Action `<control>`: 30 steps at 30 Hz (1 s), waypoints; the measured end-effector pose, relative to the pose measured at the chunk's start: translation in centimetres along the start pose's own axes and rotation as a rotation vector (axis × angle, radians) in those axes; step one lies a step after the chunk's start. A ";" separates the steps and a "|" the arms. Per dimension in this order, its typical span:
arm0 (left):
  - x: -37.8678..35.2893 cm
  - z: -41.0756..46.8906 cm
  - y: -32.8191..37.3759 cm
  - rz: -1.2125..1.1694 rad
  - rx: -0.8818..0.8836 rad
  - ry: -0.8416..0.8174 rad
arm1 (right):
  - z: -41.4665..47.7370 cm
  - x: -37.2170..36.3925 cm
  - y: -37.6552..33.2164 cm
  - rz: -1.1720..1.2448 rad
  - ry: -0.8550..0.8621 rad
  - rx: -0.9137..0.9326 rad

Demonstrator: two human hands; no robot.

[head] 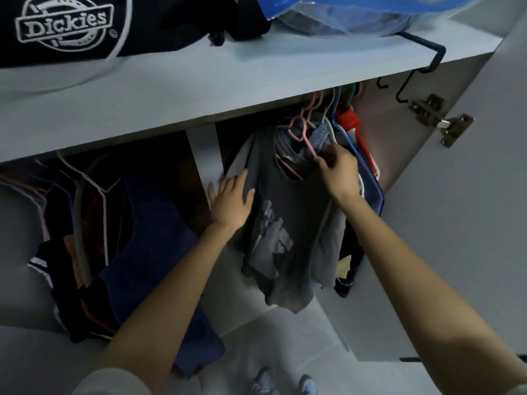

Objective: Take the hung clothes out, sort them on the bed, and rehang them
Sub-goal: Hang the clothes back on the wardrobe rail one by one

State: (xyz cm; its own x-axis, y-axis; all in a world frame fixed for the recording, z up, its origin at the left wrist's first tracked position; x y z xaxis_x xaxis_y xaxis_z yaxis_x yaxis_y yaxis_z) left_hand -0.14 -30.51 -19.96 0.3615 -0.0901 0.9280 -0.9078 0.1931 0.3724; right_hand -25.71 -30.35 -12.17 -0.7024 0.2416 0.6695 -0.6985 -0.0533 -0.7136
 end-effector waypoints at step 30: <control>-18.2 -21.8 36.1 0.099 -0.809 -0.202 | -45.1 21.8 19.1 -0.467 0.164 -0.576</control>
State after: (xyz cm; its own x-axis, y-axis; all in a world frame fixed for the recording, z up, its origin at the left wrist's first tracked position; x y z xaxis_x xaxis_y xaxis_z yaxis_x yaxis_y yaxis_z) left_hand -34.81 -0.59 -23.11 0.1736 -0.1943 0.9655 -0.4726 0.8437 0.2548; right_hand -48.24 17.60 -20.50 -0.2903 0.2587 0.9213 -0.7048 0.5934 -0.3887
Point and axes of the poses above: each hand's wrist, its own z-axis towards the middle knuckle, its own x-axis out of the back of the hand, y = z × x, the point moved 6 cm from there along z, towards the middle knuckle, and after that the axes turned 12 degrees about -y, right-handed, at the moved point
